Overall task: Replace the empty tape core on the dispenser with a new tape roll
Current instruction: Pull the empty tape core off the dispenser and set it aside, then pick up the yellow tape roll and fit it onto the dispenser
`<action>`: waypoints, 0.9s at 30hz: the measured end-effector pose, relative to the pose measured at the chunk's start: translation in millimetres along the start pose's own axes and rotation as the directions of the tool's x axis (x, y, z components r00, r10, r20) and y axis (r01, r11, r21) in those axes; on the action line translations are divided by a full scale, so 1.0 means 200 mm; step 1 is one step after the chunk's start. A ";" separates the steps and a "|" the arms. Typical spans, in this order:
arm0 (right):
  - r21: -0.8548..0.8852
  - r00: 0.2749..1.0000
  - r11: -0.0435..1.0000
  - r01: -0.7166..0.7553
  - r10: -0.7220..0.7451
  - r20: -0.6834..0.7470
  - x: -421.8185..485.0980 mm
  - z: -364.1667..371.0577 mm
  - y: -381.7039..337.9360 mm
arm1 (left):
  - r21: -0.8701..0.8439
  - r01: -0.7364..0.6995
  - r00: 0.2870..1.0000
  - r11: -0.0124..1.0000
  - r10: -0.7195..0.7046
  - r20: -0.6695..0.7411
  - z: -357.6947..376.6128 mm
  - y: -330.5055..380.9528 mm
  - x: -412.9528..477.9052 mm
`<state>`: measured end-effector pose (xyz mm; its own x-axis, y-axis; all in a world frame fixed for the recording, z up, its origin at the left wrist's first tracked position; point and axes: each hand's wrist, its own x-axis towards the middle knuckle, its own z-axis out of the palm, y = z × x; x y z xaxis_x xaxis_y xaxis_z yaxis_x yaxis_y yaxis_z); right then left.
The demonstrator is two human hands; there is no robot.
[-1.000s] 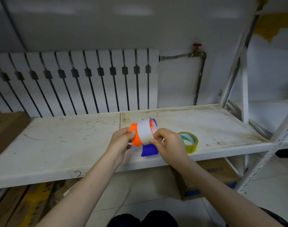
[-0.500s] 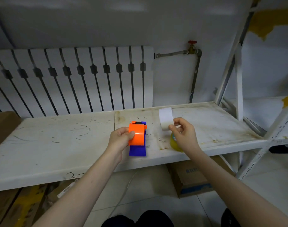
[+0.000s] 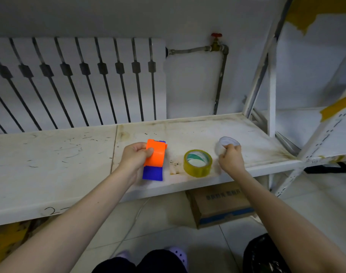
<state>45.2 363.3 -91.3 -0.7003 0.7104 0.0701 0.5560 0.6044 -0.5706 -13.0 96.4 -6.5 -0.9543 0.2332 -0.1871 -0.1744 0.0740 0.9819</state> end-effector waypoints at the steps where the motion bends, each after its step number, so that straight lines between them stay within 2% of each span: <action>1: -0.024 0.999 0.999 -0.039 0.040 0.026 0.02 0.00 0.03 | 0.006 -0.007 1.000 1.000 0.007 0.000 0.01 0.00 0.01; 5: -0.043 0.993 0.997 -0.071 0.074 0.088 0.07 0.01 0.07 | 0.034 -0.013 1.000 0.999 0.013 -0.010 0.05 0.00 0.04; 8: 0.018 0.998 0.999 -0.048 0.048 0.047 0.05 0.02 0.05 | 0.037 0.002 1.000 0.999 -0.001 -0.025 0.05 -0.01 0.05; 12: 0.153 0.989 0.977 0.146 -0.142 -0.038 -0.05 0.03 -0.06 | 0.030 -0.001 1.000 1.000 0.001 -0.029 0.05 -0.02 0.06; 16: -0.037 0.925 0.925 0.378 -0.376 0.055 -0.15 0.07 -0.18 | 0.007 0.022 0.998 1.000 -0.021 -0.055 0.04 -0.05 0.05; 19: -0.251 0.893 0.857 0.449 -0.437 0.107 -0.20 0.13 -0.21 | -0.026 0.026 0.998 0.999 -0.027 -0.059 0.01 -0.05 0.04; 21: -0.331 0.888 0.826 0.456 -0.445 0.114 -0.22 0.17 -0.21 | -0.052 0.034 0.997 0.998 -0.037 -0.062 -0.02 -0.06 0.03; 24: -0.324 0.897 0.837 0.440 -0.427 0.116 -0.23 0.20 -0.24 | -0.042 0.050 0.997 0.998 -0.053 -0.061 -0.08 -0.07 0.03; 27: -0.248 0.930 0.897 0.367 -0.351 0.107 -0.24 0.21 -0.27 | -0.056 0.049 0.997 0.997 -0.052 -0.057 -0.15 -0.09 0.02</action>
<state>30.7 280.9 -99.2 -0.8944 0.4103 0.1780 0.3529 0.8919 -0.2829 -21.0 66.2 -23.8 -0.9561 0.1734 -0.2363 -0.2345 0.0310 0.9716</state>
